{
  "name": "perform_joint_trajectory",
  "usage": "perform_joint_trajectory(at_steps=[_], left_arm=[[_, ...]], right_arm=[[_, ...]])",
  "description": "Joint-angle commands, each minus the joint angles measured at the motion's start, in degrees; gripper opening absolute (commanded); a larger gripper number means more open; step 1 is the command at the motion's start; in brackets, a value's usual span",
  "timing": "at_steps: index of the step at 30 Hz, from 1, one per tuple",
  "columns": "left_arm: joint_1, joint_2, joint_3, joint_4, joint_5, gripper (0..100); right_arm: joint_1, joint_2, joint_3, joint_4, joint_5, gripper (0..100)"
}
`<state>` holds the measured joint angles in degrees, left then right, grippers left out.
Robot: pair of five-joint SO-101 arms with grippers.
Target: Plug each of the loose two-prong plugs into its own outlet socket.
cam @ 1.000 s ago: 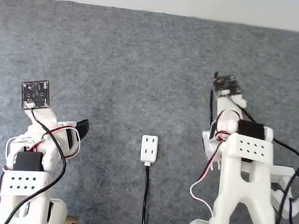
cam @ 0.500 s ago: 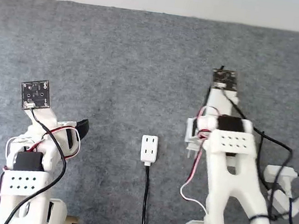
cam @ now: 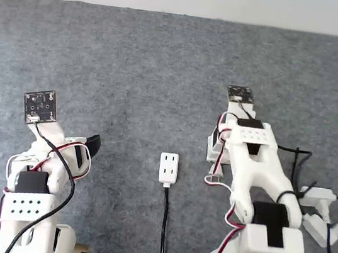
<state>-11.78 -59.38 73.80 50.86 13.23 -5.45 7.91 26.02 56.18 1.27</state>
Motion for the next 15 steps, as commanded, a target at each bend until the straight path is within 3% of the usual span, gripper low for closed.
perform_joint_trajectory(at_steps=[1, 5, 15], left_arm=[[-0.2, 0.1, -0.1, -1.2, -0.4, 28], [-0.2, 0.0, -0.1, -1.2, -0.4, 28], [-0.2, 0.0, 0.0, -1.2, -0.4, 28]], right_arm=[[-0.9, 0.0, -5.8, 4.0, 2.5, 8.1], [-2.4, 0.0, -6.5, 4.2, 2.6, 17.0], [-2.3, 0.5, -8.3, 4.1, 2.6, 17.1]])
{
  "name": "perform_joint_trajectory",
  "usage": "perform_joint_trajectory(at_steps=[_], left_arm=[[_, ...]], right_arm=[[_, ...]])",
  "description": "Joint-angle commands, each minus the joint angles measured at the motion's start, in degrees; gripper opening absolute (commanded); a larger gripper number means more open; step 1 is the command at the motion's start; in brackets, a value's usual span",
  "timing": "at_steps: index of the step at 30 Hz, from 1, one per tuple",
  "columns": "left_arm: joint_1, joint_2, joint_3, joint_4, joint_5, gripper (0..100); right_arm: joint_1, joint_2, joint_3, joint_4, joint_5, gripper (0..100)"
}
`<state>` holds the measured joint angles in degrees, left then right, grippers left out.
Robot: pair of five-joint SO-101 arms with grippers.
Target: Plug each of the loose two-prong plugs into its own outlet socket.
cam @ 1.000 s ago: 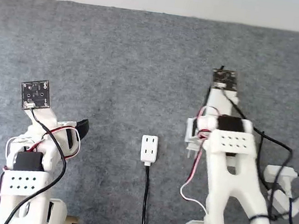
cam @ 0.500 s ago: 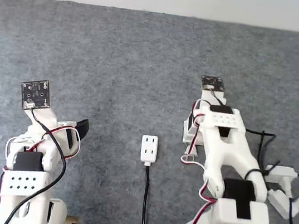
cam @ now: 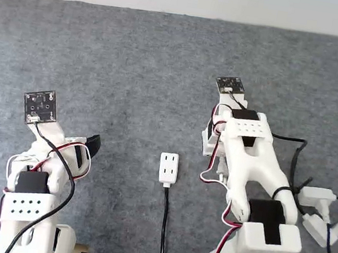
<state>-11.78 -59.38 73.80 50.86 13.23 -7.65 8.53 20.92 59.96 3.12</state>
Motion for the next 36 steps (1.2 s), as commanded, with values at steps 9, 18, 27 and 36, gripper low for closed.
perform_joint_trajectory(at_steps=[9, 18, 27, 36], left_arm=[[-0.1, 0.0, 0.3, -1.3, -0.4, 28], [-0.1, 0.0, 0.3, -1.3, -0.4, 28], [-0.1, 0.0, 0.3, -1.3, -0.4, 28], [-0.1, 0.0, 0.3, -1.3, -0.5, 28]], right_arm=[[5.8, -3.1, -3.1, 0.7, 0.4, 1.4], [6.2, -8.4, 2.6, 0.3, 0.6, 0.9], [3.6, -2.8, 2.3, 0.3, 1.6, 0.9], [1.7, -1.5, 2.2, -0.8, 3.4, 1.1]])
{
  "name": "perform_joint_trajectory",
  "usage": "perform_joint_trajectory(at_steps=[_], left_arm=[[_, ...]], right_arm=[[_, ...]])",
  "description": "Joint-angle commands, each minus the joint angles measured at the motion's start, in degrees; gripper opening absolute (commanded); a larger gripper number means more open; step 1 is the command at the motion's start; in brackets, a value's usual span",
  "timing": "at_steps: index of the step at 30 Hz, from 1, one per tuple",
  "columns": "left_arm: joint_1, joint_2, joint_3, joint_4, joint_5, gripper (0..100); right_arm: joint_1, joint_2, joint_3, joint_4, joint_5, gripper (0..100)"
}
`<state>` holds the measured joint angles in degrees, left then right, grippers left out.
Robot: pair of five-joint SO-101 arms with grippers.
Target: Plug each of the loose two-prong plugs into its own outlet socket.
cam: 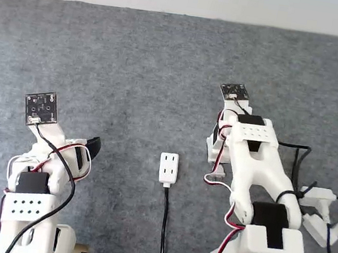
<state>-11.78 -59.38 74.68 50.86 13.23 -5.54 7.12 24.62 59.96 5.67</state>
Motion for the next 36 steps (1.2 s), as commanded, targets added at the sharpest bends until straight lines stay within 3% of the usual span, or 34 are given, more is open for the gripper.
perform_joint_trajectory(at_steps=[1, 9, 28, 36], left_arm=[[-0.1, 0.0, -0.6, -1.3, -0.5, 28], [-0.1, 0.0, -0.5, -1.3, -0.5, 28], [-0.1, -0.1, -0.5, -1.3, -0.5, 28], [-0.1, -0.1, -0.5, -1.2, -1.9, 28]], right_arm=[[-0.4, -0.1, -1.5, -0.8, 0.9, 1.2], [-0.5, 0.2, -2.2, -0.8, 3.8, 7.6], [-0.8, 1.5, -2.5, -3.3, 6.9, 6.4], [-1.5, 7.7, -10.2, 2.7, 8.2, 6.5]])
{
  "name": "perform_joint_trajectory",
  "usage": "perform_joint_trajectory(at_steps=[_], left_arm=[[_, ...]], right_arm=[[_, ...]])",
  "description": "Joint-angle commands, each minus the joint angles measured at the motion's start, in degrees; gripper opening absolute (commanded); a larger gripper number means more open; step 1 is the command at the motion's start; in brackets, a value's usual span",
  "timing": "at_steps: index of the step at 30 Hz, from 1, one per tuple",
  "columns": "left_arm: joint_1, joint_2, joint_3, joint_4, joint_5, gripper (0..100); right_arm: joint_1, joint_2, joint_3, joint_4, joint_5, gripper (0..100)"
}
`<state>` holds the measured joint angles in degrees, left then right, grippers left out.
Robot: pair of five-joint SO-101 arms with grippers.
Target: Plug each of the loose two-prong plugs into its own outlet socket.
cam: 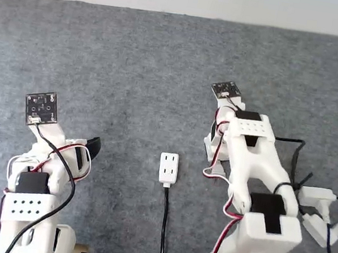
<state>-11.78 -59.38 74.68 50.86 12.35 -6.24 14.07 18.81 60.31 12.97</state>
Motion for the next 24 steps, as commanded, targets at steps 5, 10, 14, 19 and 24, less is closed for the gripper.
perform_joint_trajectory(at_steps=[5, 10, 14, 19, 24], left_arm=[[-0.1, -0.1, -0.5, -1.2, -1.1, 28], [-0.1, -0.1, -0.5, -1.2, -1.1, 28], [-0.1, -0.1, -0.5, -1.2, -1.1, 28], [-0.1, -0.1, -0.5, -1.2, -1.1, 28], [-0.1, -0.1, -0.5, -1.2, -1.1, 28]], right_arm=[[-0.8, 2.0, -6.0, 3.7, 1.0, 6.9], [-1.5, 2.2, -6.1, 3.7, 1.0, 8.0], [-2.1, 2.2, -6.2, 3.7, 2.2, 8.0], [-2.4, 2.3, -6.2, 3.6, 2.4, 7.8], [-2.3, 2.5, -6.2, 3.4, 2.4, 6.9]])
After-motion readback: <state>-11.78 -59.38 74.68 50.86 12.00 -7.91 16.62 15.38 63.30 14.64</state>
